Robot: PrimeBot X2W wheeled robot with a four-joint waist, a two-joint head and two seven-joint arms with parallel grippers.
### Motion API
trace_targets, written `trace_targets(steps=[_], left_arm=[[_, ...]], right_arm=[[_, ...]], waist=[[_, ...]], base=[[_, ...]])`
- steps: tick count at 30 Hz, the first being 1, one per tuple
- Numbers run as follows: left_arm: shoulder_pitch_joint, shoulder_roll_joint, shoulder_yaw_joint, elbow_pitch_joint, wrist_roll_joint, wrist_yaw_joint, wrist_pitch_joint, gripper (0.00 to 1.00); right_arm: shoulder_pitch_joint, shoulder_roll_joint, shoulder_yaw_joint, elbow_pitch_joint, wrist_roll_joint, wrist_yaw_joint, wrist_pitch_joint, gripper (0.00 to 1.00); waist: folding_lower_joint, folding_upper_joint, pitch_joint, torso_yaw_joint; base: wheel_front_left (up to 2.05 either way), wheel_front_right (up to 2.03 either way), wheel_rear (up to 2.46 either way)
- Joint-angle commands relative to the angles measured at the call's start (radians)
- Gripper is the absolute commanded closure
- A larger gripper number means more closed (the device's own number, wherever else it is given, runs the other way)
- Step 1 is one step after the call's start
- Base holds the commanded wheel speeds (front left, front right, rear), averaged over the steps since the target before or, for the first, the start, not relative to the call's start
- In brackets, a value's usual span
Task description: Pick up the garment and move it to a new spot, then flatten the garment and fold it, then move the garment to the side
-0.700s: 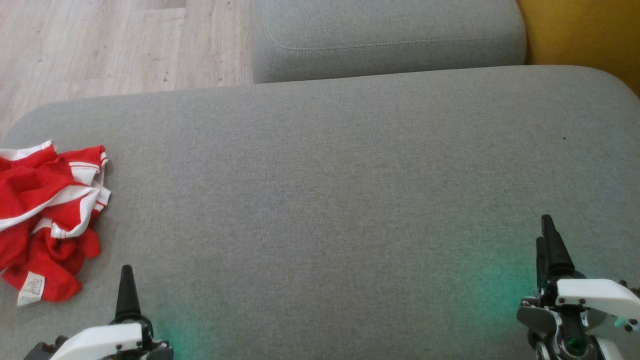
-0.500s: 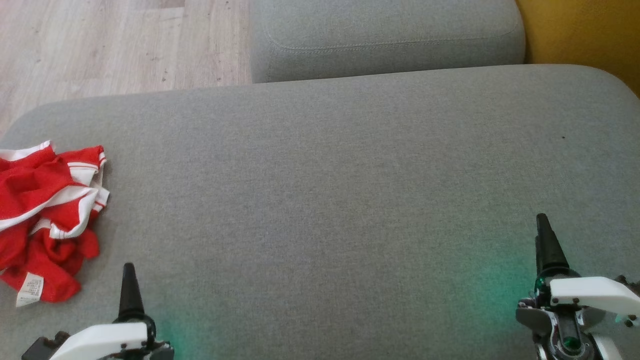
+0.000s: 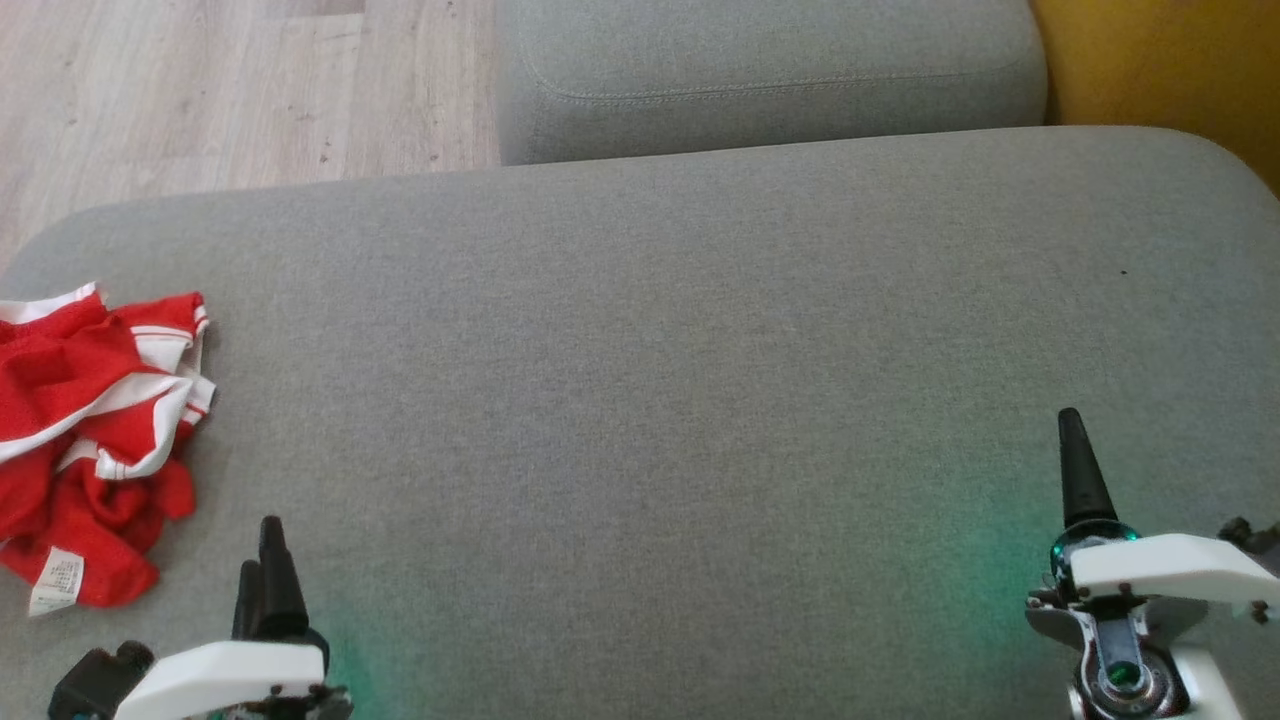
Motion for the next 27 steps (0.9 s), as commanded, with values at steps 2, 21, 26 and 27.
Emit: trace_targets(steps=[2, 21, 26, 27], left_arm=[[-0.052, 0.016, 0.013, -0.034, 0.048, -0.001, -0.015, 0.0], [-0.04, 0.025, -0.005, -0.028, 0.311, 0.035, -0.071, 0.0], [-0.033, 0.026, -0.012, -0.027, 0.374, 0.047, -0.085, 0.0], [-0.032, 0.026, -0.013, -0.027, 0.387, 0.049, -0.088, 0.0]], right_arm=[[-0.053, -0.016, 0.015, -0.035, -0.046, 0.0, -0.015, 0.0], [-0.066, -0.018, 0.059, -0.001, -0.312, 0.0, -0.071, 0.0], [-0.073, -0.018, 0.069, 0.023, -0.382, 0.0, -0.086, 0.0], [-0.074, -0.018, 0.07, 0.027, -0.397, 0.0, -0.089, 0.0]], waist=[[-0.0001, 0.0, 0.0, 0.0], [-0.0001, 0.0, 0.001, -0.006], [-0.0001, 0.0, 0.003, -0.007], [-0.0001, 0.0, 0.003, -0.007]], base=[[0.0, 0.0, 0.0], [0.0, 0.0, 0.0], [0.0, 0.0, 0.0], [0.0, 0.0, 0.0]])
